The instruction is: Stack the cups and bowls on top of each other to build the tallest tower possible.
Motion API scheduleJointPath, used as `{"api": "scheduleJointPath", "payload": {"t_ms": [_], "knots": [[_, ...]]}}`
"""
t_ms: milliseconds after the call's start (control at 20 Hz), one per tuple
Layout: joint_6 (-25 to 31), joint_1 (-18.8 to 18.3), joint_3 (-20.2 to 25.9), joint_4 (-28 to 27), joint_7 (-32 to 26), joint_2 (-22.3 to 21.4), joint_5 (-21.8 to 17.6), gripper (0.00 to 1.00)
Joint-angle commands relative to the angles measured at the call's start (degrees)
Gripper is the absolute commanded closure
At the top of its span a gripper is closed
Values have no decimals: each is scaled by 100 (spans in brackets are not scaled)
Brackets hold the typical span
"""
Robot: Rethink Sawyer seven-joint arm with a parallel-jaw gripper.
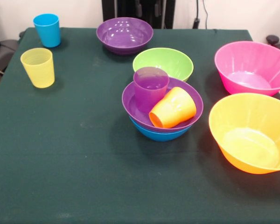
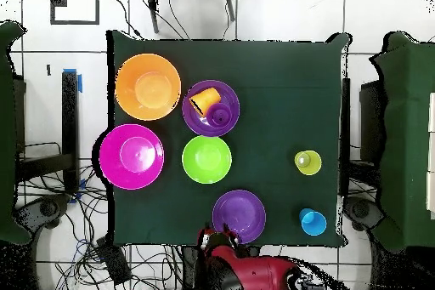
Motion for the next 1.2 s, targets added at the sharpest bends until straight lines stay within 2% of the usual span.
{"api": "scheduleJointPath", "payload": {"t_ms": [50, 200, 600, 800, 1000, 1200], "knots": [[123, -85, 687, -707, 376, 520, -404, 0], [53, -204, 770, -832, 403, 662, -504, 0], [-353, 397, 150, -1067, 430, 886, -258, 0], [-693, 489, 88, -1241, 498, 1232, -251, 0], [-893, 902, -301, -1503, 464, 1649, -4, 0], [-946, 932, -379, -1682, 510, 1978, 26, 0]]}}
